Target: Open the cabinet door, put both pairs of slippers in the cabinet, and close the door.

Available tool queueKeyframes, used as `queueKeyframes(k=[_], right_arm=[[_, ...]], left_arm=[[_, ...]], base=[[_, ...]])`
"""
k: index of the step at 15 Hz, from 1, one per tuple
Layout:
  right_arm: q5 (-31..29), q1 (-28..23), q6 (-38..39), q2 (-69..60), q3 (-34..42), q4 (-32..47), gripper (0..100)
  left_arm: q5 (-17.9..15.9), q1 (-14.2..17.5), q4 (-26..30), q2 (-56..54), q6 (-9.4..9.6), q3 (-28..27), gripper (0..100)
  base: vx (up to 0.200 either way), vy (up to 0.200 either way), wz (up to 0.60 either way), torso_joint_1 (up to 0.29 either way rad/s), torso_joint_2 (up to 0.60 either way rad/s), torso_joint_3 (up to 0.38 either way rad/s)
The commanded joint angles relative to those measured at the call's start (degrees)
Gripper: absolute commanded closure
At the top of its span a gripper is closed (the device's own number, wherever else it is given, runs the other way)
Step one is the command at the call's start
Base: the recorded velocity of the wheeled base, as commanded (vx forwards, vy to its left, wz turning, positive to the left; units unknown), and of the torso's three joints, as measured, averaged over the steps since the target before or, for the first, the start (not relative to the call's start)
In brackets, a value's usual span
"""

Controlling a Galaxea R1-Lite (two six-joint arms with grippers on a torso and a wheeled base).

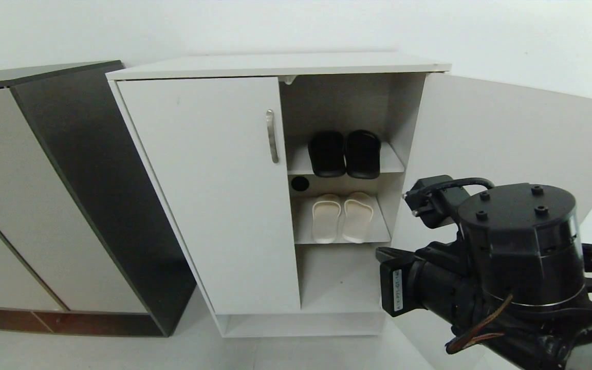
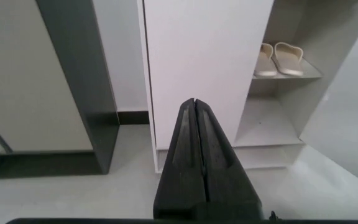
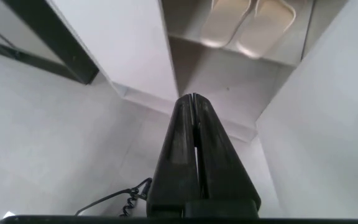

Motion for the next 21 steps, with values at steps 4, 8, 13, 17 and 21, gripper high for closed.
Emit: queueKeyframes(k=[4, 8, 13, 17, 21], right_arm=[[0.3, 0.0, 0.2, 0.1, 0.3, -0.1, 100], [0.3, -0.1, -0.7, 0.2, 1.4, -0.4, 100], [0.3, -0.1, -0.8, 0.2, 1.6, -0.4, 100], [0.3, 0.0, -0.8, 0.2, 1.9, -0.4, 100], [0.3, -0.1, -1.1, 0.3, 1.9, -0.4, 100]], left_arm=[[0.0, 0.0, 0.0, 0.1, 0.05, 0.0, 100], [0.0, 0.0, 0.0, 0.1, 0.05, 0.0, 100], [0.0, 0.0, 0.0, 0.1, -0.04, 0.0, 100], [0.0, 0.0, 0.0, 0.1, -0.04, 0.0, 100], [0.0, 0.0, 0.0, 0.1, -0.04, 0.0, 100]], base=[[-0.15, 0.0, 0.0, 0.002, 0.0, 0.003], [0.0, 0.0, 0.0, 0.0, 0.0, 0.0], [0.0, 0.0, 0.0, 0.0, 0.0, 0.0], [0.0, 0.0, 0.0, 0.0, 0.0, 0.0], [0.0, 0.0, 0.0, 0.0, 0.0, 0.0]])
